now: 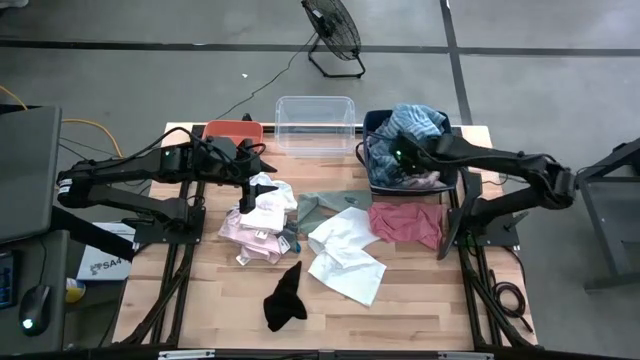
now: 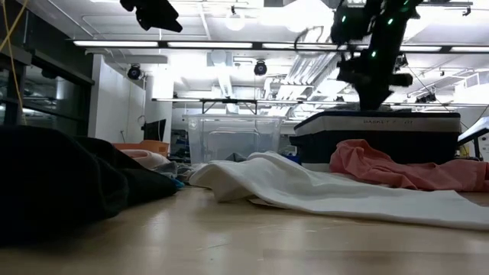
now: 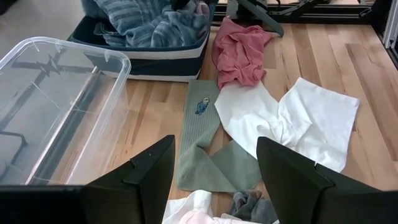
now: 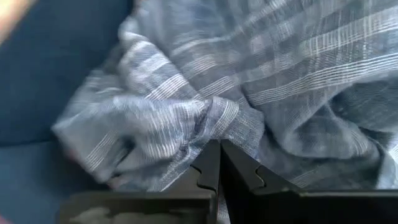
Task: Pick & Place Cloths
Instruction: Put the blue polo shirt into the blue bin
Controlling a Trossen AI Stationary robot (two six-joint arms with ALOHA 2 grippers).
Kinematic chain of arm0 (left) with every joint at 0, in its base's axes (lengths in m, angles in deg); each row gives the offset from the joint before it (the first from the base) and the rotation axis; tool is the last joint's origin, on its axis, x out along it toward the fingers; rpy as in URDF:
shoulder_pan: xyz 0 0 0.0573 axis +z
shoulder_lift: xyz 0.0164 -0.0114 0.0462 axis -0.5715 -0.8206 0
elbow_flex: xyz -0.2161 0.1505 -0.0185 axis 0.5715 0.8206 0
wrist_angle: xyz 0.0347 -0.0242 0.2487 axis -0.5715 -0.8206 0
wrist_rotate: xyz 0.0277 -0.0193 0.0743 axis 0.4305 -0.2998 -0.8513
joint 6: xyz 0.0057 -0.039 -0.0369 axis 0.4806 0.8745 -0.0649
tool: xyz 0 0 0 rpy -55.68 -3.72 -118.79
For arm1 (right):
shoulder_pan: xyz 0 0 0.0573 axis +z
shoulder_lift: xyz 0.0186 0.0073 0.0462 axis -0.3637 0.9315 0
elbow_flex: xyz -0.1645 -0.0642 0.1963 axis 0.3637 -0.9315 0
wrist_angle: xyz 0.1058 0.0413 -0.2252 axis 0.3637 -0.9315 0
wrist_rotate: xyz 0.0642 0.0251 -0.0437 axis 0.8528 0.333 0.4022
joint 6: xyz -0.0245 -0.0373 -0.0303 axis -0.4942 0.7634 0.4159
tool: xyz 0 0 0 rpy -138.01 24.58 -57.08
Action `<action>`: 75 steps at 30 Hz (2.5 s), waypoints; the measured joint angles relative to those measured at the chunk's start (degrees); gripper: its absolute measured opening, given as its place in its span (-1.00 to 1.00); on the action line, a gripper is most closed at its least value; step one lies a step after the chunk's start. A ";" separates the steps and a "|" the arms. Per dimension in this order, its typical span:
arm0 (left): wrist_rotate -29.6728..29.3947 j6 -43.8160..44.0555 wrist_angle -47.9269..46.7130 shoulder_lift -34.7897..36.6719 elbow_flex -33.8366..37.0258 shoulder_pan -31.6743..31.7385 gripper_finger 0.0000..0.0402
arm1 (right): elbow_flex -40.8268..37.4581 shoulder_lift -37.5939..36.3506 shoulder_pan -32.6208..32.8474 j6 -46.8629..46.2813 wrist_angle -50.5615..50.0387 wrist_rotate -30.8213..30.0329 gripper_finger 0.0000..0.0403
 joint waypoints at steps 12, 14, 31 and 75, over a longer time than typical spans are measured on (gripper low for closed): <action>0.00 -0.13 0.01 0.00 0.00 -0.01 0.10 | 0.17 13.88 -6.82 0.58 2.36 9.51 -0.98; 0.00 -0.13 0.04 0.00 0.00 -0.01 0.10 | 0.24 15.30 -7.28 1.06 2.46 11.42 -0.98; 0.00 -0.06 0.15 0.00 0.00 0.00 0.10 | -0.07 1.85 -7.48 2.32 2.60 16.79 -0.98; -0.12 0.09 -0.47 0.00 0.07 0.00 0.10 | 0.00 2.46 -28.04 5.26 21.36 17.04 -0.98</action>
